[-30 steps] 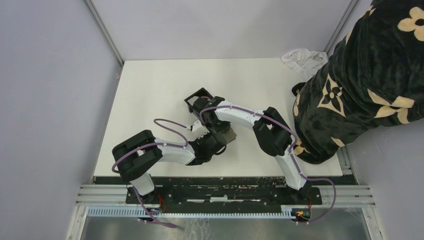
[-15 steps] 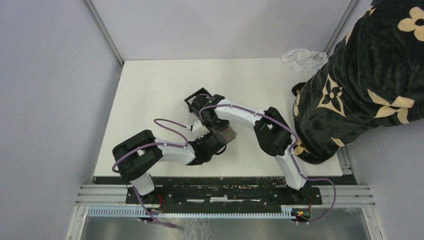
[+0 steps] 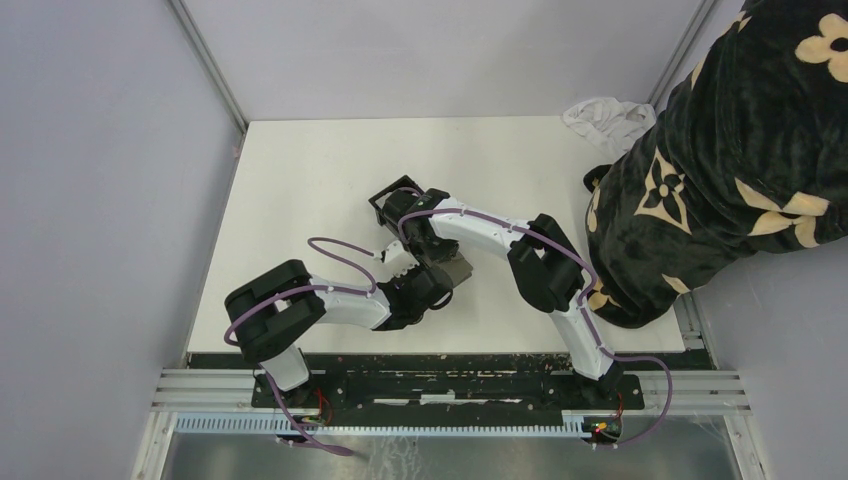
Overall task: Put the credit cards into the card holder
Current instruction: Close the card holder at the center of the board.
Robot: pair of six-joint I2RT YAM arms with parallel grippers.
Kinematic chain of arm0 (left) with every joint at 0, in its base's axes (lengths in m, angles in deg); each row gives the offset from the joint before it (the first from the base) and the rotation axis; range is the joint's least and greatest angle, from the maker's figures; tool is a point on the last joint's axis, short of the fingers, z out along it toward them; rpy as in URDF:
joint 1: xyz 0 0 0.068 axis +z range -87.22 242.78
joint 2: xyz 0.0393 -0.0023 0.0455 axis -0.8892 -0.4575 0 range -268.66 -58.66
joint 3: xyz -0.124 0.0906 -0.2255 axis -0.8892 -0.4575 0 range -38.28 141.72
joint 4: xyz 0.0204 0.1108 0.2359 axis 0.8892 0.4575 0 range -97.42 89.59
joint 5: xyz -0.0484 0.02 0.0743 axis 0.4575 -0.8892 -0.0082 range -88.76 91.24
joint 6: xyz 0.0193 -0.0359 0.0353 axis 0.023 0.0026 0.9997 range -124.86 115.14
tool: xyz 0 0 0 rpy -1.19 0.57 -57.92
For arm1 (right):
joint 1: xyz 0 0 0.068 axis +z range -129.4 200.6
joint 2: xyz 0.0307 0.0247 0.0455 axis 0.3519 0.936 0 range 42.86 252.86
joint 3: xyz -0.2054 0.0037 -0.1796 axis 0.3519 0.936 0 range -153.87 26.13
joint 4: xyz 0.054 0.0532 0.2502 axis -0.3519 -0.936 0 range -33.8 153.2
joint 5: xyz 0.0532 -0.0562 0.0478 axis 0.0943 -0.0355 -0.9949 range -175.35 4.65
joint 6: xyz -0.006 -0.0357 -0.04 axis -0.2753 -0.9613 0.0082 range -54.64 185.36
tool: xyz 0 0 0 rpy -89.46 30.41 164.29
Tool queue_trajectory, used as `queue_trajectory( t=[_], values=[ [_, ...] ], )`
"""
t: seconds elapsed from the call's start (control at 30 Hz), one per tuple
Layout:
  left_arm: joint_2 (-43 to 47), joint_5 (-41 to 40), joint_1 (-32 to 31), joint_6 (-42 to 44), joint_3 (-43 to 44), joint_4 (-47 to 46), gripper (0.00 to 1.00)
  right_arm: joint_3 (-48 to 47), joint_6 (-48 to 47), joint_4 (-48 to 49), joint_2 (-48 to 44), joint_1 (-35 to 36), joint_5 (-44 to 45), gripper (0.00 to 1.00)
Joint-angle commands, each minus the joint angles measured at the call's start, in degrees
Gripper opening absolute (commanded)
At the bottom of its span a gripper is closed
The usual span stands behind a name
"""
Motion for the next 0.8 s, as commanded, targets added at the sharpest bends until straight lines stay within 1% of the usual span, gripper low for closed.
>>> queue_trajectory(
  t=[0.0,0.63,0.77],
  values=[
    [-3.0,3.4,0.1,3.2,-1.2,7.6,0.35,-1.1,0.3,0.2,-1.1,0.5,0.3,0.24],
    [-3.2,3.5,0.1,3.1,-1.3,7.6,0.35,0.8,0.6,0.8,-1.0,1.4,0.3,0.24],
    [-3.3,3.6,0.1,3.1,-1.2,7.6,0.35,0.4,0.2,0.8,-1.5,1.4,1.5,0.24]
  ],
)
